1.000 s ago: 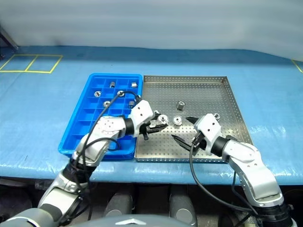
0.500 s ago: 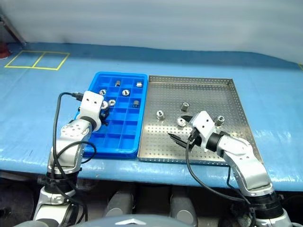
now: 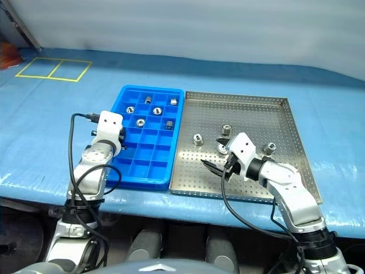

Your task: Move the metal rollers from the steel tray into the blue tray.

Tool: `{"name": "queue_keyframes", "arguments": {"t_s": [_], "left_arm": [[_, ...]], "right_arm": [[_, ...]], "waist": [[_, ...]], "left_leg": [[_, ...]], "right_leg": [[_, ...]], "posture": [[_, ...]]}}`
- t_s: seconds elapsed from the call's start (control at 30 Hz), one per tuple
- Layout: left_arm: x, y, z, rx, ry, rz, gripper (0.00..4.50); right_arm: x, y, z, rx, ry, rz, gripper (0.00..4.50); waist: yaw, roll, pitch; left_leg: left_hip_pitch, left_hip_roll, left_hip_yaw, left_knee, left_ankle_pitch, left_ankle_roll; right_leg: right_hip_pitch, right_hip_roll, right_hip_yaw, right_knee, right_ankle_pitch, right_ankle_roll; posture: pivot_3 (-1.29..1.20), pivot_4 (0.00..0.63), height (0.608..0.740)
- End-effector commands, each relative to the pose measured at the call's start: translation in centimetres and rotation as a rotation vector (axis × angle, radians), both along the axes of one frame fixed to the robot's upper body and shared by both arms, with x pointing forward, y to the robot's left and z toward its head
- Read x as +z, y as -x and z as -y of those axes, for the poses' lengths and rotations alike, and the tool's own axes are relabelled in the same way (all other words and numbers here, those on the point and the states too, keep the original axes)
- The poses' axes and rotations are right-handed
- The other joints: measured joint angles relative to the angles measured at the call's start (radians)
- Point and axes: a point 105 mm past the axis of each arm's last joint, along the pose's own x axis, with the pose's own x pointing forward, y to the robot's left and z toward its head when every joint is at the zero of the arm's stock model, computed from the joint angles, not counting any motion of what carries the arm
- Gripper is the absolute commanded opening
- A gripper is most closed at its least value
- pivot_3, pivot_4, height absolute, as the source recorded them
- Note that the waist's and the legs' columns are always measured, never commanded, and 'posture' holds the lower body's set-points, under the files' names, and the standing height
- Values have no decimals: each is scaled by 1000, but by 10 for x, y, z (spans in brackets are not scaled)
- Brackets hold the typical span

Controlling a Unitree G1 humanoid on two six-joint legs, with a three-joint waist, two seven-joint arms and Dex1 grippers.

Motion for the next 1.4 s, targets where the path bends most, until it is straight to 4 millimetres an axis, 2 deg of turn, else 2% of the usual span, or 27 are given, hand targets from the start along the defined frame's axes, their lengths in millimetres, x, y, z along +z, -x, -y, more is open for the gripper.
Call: {"name": "queue_keyframes", "arguments": {"t_s": [0.03, 0.17, 0.23, 0.27, 0.37, 0.43, 0.53, 0.7, 0.93, 1.2, 1.33, 1.4], "left_arm": [[7, -4, 10, -15, 30, 32, 3311], [23, -8, 33, -96, 72, 94, 3311], [48, -10, 66, -247, 162, 196, 3311], [60, -8, 89, -373, 225, 233, 3311], [79, 6, 144, -694, 407, 237, 3311], [75, 15, 171, -878, 397, 153, 3311], [41, 15, 191, -994, 265, -53, 3311], [5, 8, 194, -999, 148, -216, 3311], [-19, -6, 188, -912, -7, -275, 3311], [-27, -15, 177, -832, -115, -259, 3311], [-24, -18, 171, -792, -96, -231, 3311], [-24, -19, 169, -777, -89, -227, 2945]], "right_arm": [[11, -1, -2, 6, -13, 51, 4500], [12, 0, 2, -14, -12, 58, 4500], [12, 1, 6, -31, -11, 60, 4500], [13, 2, 7, -38, -11, 60, 4500], [13, 3, 10, -52, -10, 63, 4500], [14, 4, 12, -61, -11, 67, 4500], [15, 6, 13, -76, -13, 77, 4500], [14, 11, 15, -103, -20, 81, 4500], [12, 16, 19, -137, -25, 79, 4500], [12, 14, 17, -135, -25, 82, 4500], [12, 13, 17, -130, -24, 79, 4500], [11, 13, 16, -128, -24, 79, 4500]], "waist": [[1, 0, 0], [5, 0, 0], [9, 0, 0], [10, 0, 0], [9, 0, 0], [4, 0, 0], [-17, 0, 0], [-56, 0, 0], [-76, 0, 0], [-89, 1, 0], [-91, 1, 0], [-92, 1, 0]], "left_leg": [[0, 0, 0, 0, 0, 0], [-1, 0, 0, 0, 0, 0], [-1, 0, 0, 0, 0, 0], [-2, 0, 0, 0, 0, 0], [-2, -1, 0, 0, 0, 0], [-2, -1, 1, 1, 0, 0], [-1, -1, 1, 0, 0, 0], [-1, 0, 1, 0, 0, 0], [-1, -1, 1, 0, 0, 0], [0, 0, 1, 0, 0, 0], [0, 0, 1, 0, 0, 0], [0, 0, 1, 0, 0, 0]], "right_leg": [[0, 0, 0, 0, 0, 0], [0, 0, 0, 0, 0, 0], [-1, 0, 0, 0, 0, 0], [-1, 0, 0, -1, 0, 0], [-1, -1, 0, -2, 0, 0], [0, -1, 0, -2, 0, 0], [0, 0, 1, -1, 0, 0], [-1, 0, 1, -1, 0, 1], [-1, 0, 1, -1, 0, 1], [-1, 0, 1, 0, 0, 1], [-1, 0, 1, 0, 0, 1], [-1, 0, 1, 0, 0, 1]], "posture": [[218, 150, 740], [196, 150, 740], [188, 150, 740], [180, 150, 740], [164, 150, 740], [143, 150, 740], [119, 150, 740], [69, 150, 740], [47, 150, 740], [59, 150, 740], [72, 150, 740], [72, 150, 740]]}}
